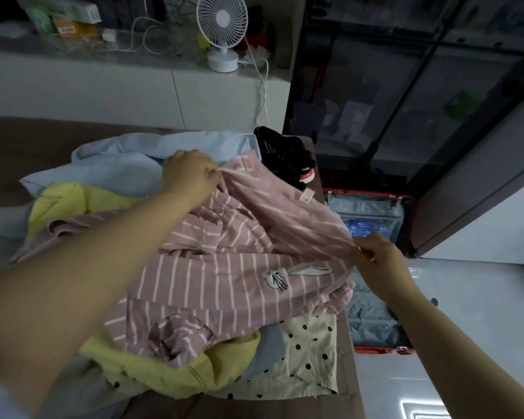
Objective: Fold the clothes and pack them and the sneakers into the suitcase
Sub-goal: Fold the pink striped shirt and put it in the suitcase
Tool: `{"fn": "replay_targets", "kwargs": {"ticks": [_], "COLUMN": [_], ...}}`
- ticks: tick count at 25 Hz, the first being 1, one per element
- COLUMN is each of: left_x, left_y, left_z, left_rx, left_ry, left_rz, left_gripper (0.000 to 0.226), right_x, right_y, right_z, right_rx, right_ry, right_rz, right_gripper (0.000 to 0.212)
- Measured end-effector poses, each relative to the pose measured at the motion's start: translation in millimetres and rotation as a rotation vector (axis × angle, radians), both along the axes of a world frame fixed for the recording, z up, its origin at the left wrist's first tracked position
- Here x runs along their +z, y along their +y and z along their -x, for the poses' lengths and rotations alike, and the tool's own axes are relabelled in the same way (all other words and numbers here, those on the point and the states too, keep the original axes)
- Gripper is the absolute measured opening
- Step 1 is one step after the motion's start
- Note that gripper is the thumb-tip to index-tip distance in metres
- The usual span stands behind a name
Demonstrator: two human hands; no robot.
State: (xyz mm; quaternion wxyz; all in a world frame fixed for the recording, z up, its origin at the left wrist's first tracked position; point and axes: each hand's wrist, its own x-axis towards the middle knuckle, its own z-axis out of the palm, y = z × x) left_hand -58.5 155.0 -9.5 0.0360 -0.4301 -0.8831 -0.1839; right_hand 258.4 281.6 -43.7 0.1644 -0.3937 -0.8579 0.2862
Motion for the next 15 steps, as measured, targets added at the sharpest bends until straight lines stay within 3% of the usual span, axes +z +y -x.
{"fn": "replay_targets", "kwargs": {"ticks": [3, 5, 8, 10, 11, 12, 13, 15], "left_x": [40, 71, 108, 120, 121, 117, 109, 83], "left_y": [-14, -11, 12, 31, 39, 43, 42, 23], "left_z": [17, 26, 39, 47, 51, 55, 59, 59], "left_rx": [-0.052, -0.122, -0.096, -0.028, 0.002, 0.023, 0.035, 0.038], "left_ry": [-0.253, -0.139, -0.005, 0.003, -0.017, -0.051, -0.096, -0.167], "left_rz": [-0.157, -0.086, -0.152, -0.278, -0.316, -0.301, -0.234, -0.028], "left_gripper": [0.019, 0.017, 0.022, 0.026, 0.030, 0.039, 0.053, 0.085], "right_x": [17, 31, 39, 38, 40, 39, 33, 21], "right_y": [17, 29, 51, 59, 57, 52, 45, 14], "right_z": [19, 43, 84, 111, 122, 130, 134, 126], "right_rx": [0.031, 0.029, -0.160, -0.274, -0.269, -0.223, -0.132, 0.104], "right_ry": [-0.131, -0.152, 0.061, 0.235, 0.263, 0.235, 0.183, -0.007], "right_rz": [0.077, 0.215, 0.309, 0.278, 0.283, 0.324, 0.369, 0.342], "right_gripper": [0.032, 0.034, 0.040, 0.025, 0.018, 0.035, 0.054, 0.057]}}
